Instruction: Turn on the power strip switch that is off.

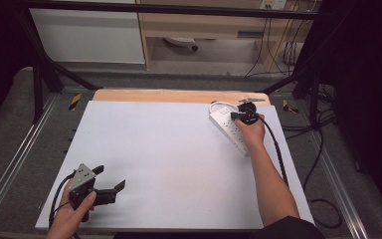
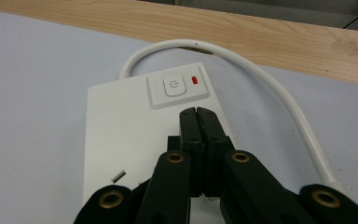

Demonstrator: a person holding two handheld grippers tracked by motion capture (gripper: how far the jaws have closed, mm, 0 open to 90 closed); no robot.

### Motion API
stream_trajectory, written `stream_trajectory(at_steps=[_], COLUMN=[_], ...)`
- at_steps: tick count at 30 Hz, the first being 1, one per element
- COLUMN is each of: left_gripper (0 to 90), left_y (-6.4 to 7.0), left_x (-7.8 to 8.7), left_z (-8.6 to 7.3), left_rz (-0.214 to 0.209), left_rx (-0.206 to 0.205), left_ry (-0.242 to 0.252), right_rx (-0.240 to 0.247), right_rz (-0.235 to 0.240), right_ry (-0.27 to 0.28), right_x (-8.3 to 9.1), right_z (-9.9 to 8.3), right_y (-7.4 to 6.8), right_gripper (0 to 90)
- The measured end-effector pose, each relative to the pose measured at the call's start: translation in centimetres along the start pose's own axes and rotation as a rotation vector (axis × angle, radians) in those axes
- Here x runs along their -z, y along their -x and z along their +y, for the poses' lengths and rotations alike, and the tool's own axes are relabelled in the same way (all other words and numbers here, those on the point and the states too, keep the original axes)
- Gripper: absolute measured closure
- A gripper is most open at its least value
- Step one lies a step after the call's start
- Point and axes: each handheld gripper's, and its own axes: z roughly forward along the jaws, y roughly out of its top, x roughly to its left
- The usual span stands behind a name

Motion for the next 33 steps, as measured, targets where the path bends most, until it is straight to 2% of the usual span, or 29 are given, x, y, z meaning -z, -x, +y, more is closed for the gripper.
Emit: stream_trajectory(at_steps=[8, 27, 33], left_gripper=[5.3, 5.3, 5.3], left_y=[0.0, 0.0, 0.0], left_x=[0.0, 0.0, 0.0], left_z=[0.0, 0.0, 0.0], left_rz=[0.0, 0.002, 0.004], left_rx=[0.0, 0.001, -0.001], left_ry=[0.0, -0.003, -0.004], right_rx=[-0.032, -0.026, -0.028], right_rz=[0.003, 0.011, 0.021], right_ry=[0.014, 0.056, 0.077], right_x=[0.1, 1.3, 1.9], right_z=[0.0, 0.7, 1.1], right_y=[0.2, -0.1, -0.3], right_gripper=[90.0, 89.8, 83.0])
